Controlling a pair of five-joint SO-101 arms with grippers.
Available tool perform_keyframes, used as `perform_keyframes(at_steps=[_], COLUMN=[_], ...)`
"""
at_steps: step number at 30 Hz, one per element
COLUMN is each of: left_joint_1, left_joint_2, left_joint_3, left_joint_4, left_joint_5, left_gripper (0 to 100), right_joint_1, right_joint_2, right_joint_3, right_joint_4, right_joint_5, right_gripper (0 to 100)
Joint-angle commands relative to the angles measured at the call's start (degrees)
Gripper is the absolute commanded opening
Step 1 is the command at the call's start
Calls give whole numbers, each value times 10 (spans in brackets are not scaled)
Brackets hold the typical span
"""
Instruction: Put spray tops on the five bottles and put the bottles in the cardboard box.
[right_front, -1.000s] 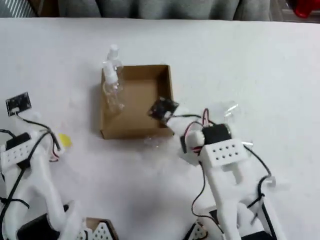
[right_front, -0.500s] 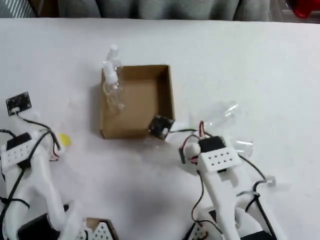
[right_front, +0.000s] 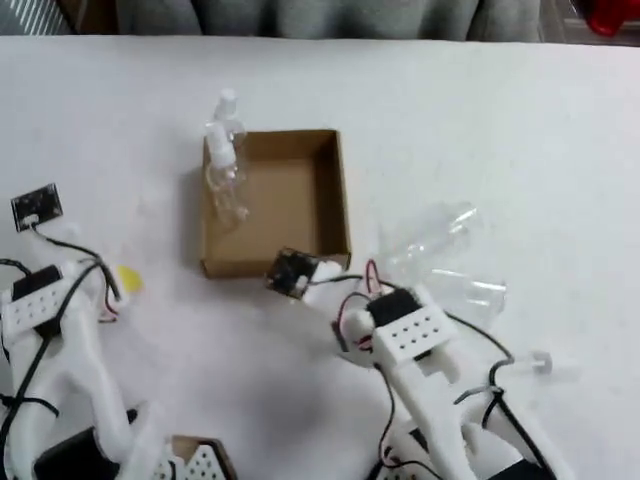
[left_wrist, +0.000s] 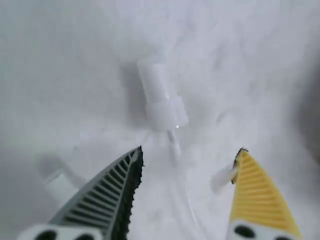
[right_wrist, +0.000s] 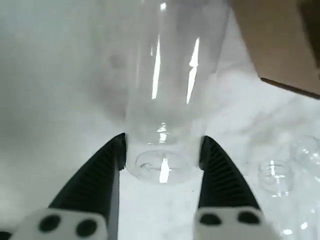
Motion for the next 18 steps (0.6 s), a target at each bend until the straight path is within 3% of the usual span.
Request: perform_keyframes(at_steps=[1, 8, 13, 18], left_joint_1=[-6, -6, -6, -2], left_joint_2=[-20, -20, -20, -21], left_joint_3=[-2, -2, -2, -3], left_joint_4=[-11, -11, -11, -6], left_joint_5=[-5, -5, -4, -4], left_gripper=[278, 278, 278, 278], right_joint_1=[-11, -71, -157, -175], right_joint_2=[1, 1, 1, 0], right_joint_3=[-8, -39, -40, -40], right_joint_4=[37, 113, 110, 113], right_joint_5=[-63, -190, -286, -301], right_gripper=[29, 73, 253, 407])
